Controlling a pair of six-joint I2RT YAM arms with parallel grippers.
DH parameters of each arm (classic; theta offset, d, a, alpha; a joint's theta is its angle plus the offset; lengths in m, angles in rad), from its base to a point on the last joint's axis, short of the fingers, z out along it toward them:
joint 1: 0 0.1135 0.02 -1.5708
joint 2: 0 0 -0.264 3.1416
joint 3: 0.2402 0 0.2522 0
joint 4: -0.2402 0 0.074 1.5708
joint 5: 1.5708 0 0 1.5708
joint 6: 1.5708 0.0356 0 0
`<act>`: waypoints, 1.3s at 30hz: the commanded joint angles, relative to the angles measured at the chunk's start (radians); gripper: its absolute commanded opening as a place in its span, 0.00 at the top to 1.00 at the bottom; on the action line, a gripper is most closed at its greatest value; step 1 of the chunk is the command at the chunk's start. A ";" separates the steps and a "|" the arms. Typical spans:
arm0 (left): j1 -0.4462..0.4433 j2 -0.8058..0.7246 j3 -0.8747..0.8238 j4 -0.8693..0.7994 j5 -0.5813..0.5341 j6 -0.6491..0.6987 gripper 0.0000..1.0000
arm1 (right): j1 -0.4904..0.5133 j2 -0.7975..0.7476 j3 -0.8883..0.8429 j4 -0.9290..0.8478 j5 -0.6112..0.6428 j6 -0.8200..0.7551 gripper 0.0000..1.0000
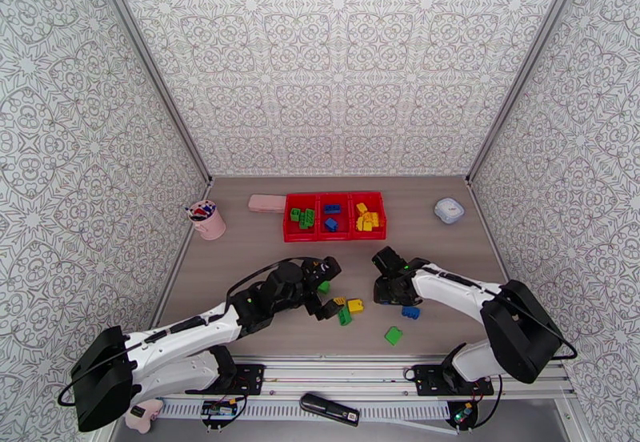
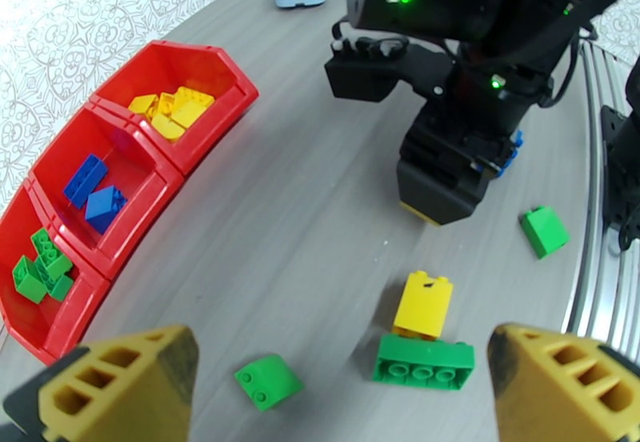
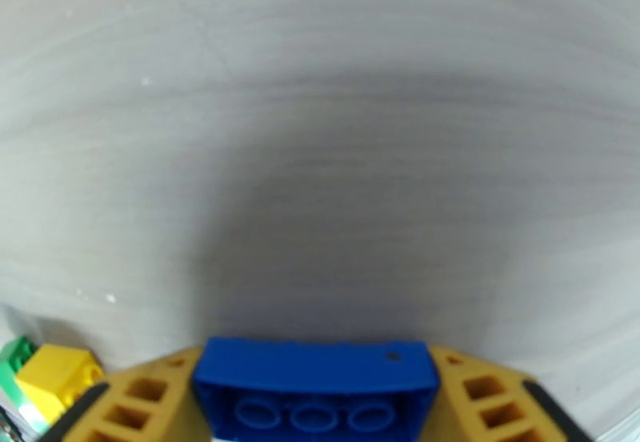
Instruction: Sort the legos into containers by color
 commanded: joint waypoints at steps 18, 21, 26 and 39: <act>-0.084 -0.031 -0.028 0.077 -0.151 -0.074 0.00 | 0.007 -0.013 0.268 0.096 0.083 -0.141 0.53; -0.085 -0.024 -0.017 0.079 -0.153 -0.059 0.00 | 0.005 0.017 0.322 0.103 0.099 -0.158 0.53; -0.082 -0.006 -0.035 0.117 -0.177 -0.050 0.00 | -0.006 0.113 0.438 0.156 0.088 -0.204 0.54; -0.065 0.026 -0.027 0.152 -0.182 -0.058 0.00 | -0.048 0.536 0.941 0.164 -0.006 -0.375 0.55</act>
